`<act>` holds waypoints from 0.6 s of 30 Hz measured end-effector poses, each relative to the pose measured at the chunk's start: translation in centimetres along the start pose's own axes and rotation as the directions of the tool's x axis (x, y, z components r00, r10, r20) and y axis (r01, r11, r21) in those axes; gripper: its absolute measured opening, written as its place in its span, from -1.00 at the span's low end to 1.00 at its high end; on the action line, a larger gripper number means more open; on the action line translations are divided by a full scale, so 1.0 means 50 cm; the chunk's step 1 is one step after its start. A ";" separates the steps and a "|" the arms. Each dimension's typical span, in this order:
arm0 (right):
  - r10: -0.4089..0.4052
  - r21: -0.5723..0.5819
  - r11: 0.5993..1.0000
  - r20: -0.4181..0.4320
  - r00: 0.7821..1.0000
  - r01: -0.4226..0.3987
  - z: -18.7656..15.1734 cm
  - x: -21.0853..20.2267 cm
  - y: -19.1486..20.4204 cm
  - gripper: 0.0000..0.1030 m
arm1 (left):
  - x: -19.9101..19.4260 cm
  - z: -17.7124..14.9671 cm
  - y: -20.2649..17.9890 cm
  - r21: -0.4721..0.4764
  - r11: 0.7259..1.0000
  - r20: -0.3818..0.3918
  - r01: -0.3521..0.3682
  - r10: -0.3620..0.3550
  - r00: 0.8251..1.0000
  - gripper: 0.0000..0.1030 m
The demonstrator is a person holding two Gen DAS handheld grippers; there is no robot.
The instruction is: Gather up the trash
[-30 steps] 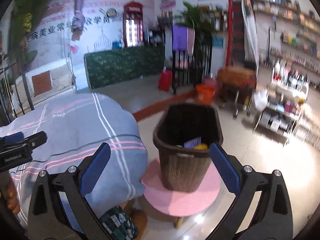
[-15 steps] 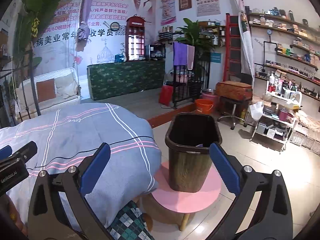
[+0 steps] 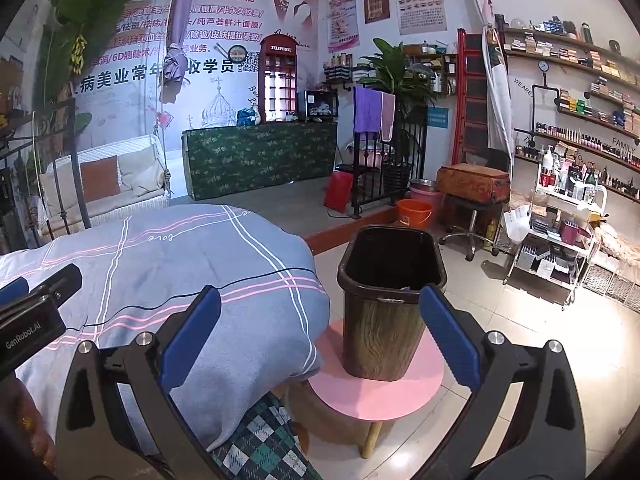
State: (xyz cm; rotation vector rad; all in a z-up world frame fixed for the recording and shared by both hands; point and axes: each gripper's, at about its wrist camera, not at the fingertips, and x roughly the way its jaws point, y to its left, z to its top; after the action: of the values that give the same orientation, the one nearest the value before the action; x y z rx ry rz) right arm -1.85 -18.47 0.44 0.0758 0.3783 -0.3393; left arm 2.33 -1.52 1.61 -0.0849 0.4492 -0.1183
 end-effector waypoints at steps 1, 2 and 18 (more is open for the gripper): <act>0.000 0.000 1.000 -0.001 1.000 0.000 0.001 0.001 0.000 0.90 | -0.001 0.000 -0.001 0.000 1.000 0.000 0.002 -0.002 1.000 0.90; 0.001 0.001 1.000 -0.002 1.000 -0.001 0.001 0.000 0.000 0.90 | -0.001 0.001 -0.001 0.001 1.000 0.002 0.004 -0.004 1.000 0.90; -0.010 0.003 1.000 -0.009 1.000 0.010 -0.003 0.005 -0.001 0.90 | -0.007 -0.001 -0.003 -0.007 1.000 -0.003 0.004 -0.004 1.000 0.90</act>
State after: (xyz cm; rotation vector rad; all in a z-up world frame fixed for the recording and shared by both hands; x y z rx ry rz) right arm -1.70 -18.57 0.18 0.0781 0.3875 -0.3492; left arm 1.98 -1.62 1.72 -0.0922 0.4521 -0.1213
